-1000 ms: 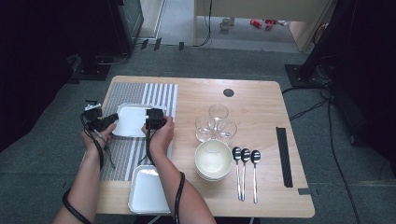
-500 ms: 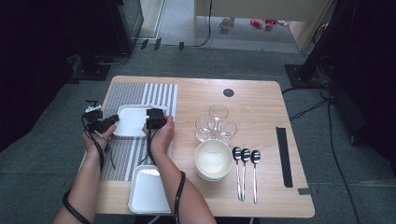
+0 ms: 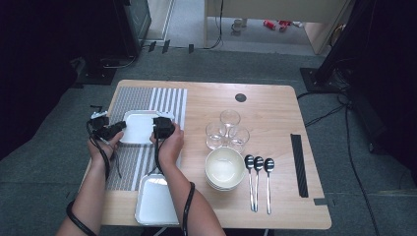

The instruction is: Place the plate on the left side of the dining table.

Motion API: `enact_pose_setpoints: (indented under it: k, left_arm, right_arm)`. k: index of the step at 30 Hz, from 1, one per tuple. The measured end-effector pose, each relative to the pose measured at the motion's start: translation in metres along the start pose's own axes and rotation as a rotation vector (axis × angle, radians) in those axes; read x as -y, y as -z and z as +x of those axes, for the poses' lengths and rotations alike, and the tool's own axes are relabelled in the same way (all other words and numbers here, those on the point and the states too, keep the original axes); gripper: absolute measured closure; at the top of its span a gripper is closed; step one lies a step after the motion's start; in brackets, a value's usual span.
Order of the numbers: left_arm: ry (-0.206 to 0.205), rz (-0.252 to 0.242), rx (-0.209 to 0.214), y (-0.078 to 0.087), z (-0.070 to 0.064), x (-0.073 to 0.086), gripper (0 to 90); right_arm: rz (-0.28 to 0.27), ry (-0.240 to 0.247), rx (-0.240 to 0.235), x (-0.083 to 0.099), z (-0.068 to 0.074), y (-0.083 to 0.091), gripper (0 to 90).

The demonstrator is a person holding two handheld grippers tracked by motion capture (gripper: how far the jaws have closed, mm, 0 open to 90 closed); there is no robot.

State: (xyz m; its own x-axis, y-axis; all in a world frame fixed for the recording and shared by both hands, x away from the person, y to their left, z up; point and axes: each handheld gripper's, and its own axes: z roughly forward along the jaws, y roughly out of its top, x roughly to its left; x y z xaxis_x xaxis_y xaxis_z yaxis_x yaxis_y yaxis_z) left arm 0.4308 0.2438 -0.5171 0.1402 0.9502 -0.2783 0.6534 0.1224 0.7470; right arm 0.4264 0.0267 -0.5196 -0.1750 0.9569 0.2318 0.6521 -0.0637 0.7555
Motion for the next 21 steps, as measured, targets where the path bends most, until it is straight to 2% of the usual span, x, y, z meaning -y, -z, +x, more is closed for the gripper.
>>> enact_pose_setpoints:
  k: [3,8,13,17,19,21]
  left_arm:
    - [-0.006,0.002,-0.002,0.0,-0.001,0.0,82.1]
    - [-0.024,0.005,-0.005,0.0,-0.002,0.0,79.0]
    - [-0.034,0.004,0.024,0.0,-0.002,0.0,71.5]
    - [-0.065,0.006,0.01,0.0,-0.006,0.001,66.2]
    - [-0.052,-0.003,-0.004,0.001,-0.006,0.001,65.4]
    - [-0.045,-0.019,0.0,0.004,-0.005,0.001,61.3]
  right_arm:
    - [0.003,-0.027,-0.017,0.0,-0.003,0.0,78.1]
    - [0.0,0.048,0.025,0.001,0.005,0.0,72.3]
    - [0.002,0.047,0.016,0.001,0.005,0.0,68.7]
    - [0.013,0.1,0.015,0.001,0.01,-0.001,59.1]
    - [0.012,0.12,0.031,0.002,0.012,0.0,54.6]
    - [0.013,0.131,0.03,0.003,0.013,0.0,51.9]
